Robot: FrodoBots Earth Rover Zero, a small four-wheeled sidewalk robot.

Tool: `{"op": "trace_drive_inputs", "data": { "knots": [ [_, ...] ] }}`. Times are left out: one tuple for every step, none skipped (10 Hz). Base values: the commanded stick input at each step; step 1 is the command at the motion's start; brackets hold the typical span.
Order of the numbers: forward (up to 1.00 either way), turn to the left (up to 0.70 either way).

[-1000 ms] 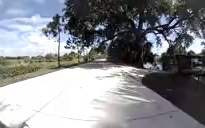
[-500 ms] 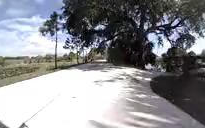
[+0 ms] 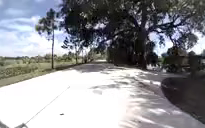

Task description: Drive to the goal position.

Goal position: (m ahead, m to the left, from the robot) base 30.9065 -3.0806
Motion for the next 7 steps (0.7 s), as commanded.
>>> {"op": "trace_drive_inputs", "data": {
  "knots": [
    [0.85, 0.0],
    [0.85, 0.0],
    [0.85, 0.0],
    [0.85, 0.0],
    [0.85, 0.0],
    [0.85, 0.0],
    [0.85, 0.0]
  ]
}}
